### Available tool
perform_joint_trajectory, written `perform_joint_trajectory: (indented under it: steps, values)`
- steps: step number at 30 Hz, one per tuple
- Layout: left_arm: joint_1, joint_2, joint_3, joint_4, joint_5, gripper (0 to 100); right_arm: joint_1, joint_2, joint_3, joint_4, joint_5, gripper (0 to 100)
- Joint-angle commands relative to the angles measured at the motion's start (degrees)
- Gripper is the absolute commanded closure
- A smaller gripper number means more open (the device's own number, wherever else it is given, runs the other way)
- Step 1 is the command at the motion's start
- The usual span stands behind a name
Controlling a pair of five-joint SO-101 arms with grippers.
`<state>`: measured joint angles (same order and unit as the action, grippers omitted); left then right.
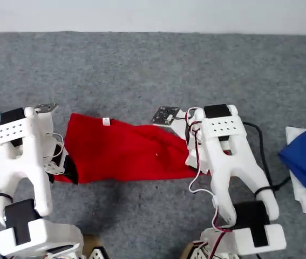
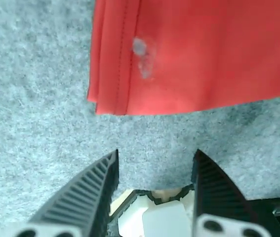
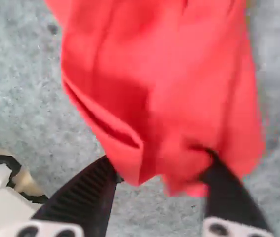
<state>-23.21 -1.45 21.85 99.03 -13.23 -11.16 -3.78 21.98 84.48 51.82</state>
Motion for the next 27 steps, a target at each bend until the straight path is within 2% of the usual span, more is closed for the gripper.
perform_joint_trajectory:
  steps: [1,15,21,24,27]
  values:
    - [-0.26,-2.55,-0.13,1.49,-0.7,77,-0.66,-2.95,0.0,-0.31,-1.23,67.5]
    - [-0.26,-2.55,-0.13,1.49,-0.7,77,-0.57,-14.11,0.0,9.71,-1.05,67.3]
    - [-0.26,-2.55,-0.13,1.49,-0.7,77,-0.31,-19.03,-3.43,6.46,-2.2,67.3]
    - [-0.26,-2.55,-0.04,1.49,-0.7,77,-0.4,-16.13,-4.75,0.48,-6.51,67.3]
    - [-0.35,-2.55,-0.04,1.49,-0.7,77,-1.71,-10.33,-6.86,-1.27,-7.74,67.3]
